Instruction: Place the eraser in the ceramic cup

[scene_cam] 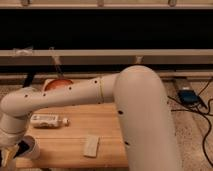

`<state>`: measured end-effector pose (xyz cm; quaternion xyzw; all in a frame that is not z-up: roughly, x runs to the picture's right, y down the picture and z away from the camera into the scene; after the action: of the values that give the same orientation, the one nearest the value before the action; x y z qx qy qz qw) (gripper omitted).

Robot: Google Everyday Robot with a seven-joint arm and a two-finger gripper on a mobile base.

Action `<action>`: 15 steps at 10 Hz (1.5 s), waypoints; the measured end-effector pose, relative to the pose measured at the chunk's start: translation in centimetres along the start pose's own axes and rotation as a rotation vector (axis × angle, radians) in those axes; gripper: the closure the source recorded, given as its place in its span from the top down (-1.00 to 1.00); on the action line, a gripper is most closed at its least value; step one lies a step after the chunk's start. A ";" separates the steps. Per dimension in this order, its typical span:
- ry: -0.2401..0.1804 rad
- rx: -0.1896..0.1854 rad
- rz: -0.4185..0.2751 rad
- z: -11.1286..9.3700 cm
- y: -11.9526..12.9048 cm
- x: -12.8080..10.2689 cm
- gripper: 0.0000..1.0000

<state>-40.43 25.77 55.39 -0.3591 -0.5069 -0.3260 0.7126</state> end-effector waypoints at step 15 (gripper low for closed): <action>0.403 -0.020 0.046 -6.0 1.0 7.7 0.60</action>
<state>-34.60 20.50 61.24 -0.3052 -0.3423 -0.3798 0.8034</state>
